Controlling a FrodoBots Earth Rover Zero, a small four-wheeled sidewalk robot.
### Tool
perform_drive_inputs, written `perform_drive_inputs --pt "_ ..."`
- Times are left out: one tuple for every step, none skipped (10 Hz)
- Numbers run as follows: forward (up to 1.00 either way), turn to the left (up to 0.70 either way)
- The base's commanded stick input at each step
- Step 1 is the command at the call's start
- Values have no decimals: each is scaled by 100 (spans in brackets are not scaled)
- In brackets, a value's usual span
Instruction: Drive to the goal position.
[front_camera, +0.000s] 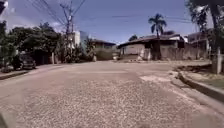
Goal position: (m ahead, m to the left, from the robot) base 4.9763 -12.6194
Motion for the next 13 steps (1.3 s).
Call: perform_drive_inputs --pt "70 0" --pt "70 0" --pt "70 0" --pt "70 0" --pt "70 0" --pt "70 0" --pt "70 -3" --pt "70 -24" --pt "70 -23" --pt "70 -8" --pt "70 0" --pt "70 0" --pt "70 0"
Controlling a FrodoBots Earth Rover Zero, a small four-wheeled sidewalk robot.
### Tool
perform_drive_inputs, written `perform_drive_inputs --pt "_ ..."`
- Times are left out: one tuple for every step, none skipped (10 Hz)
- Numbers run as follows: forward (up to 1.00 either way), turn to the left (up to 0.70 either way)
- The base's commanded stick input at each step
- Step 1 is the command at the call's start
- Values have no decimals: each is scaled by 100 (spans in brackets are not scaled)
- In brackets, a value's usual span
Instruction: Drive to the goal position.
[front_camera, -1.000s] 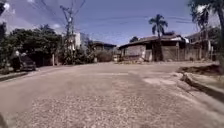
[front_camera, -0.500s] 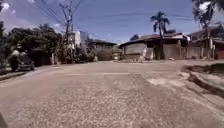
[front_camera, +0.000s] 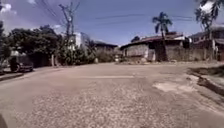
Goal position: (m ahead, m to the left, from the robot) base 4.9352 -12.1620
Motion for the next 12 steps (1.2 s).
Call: perform_drive_inputs --pt "70 -7" --pt "70 -20" --pt "70 -32" --pt "70 -32" --pt "70 -31" --pt "70 -31" --pt "70 -30" --pt "70 -26" --pt "70 0" --pt "70 0" --pt "70 0" --pt "70 0"
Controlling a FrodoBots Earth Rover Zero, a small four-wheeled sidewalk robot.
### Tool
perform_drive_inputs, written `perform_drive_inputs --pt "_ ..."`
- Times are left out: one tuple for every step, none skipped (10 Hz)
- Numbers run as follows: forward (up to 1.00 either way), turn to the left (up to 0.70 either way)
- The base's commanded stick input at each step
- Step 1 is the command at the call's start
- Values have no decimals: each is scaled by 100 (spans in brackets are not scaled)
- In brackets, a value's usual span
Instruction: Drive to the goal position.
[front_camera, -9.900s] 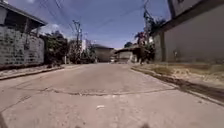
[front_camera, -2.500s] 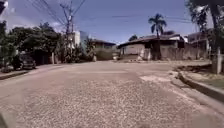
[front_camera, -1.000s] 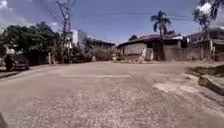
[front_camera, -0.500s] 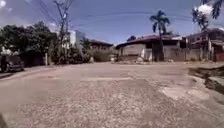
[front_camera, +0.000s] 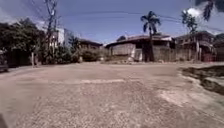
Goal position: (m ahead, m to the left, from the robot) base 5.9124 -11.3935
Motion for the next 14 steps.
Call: perform_drive_inputs --pt "70 0" --pt "70 0" --pt "70 -9" --pt "70 -31" --pt "70 -31" --pt "70 -28" --pt "70 -6" --pt "70 -26" --pt "70 -30" --pt "70 -30" --pt "70 -30" --pt "70 -30" --pt "70 -30" --pt "70 -29"
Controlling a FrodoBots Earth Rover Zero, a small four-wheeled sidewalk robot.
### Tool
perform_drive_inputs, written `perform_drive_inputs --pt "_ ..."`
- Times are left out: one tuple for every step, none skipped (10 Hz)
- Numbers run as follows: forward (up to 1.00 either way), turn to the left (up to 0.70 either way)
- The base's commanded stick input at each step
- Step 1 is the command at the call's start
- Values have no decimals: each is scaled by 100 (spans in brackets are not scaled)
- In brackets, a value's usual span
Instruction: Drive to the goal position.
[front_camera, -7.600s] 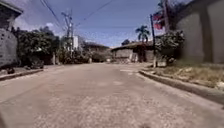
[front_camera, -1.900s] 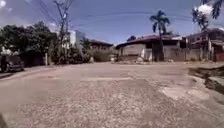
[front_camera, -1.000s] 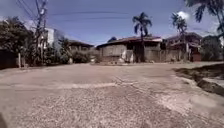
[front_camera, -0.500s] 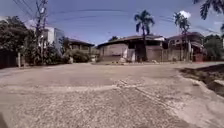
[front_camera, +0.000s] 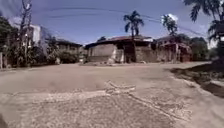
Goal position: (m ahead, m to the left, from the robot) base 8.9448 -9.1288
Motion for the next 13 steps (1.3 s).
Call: perform_drive_inputs --pt "70 -29" --pt "70 -29" --pt "70 -28" --pt "70 -7" --pt "70 0" --pt "70 0" --pt "70 0" --pt "70 0" --pt "70 0" --pt "70 -10" --pt "70 -27" --pt "70 -19" --pt "70 0"
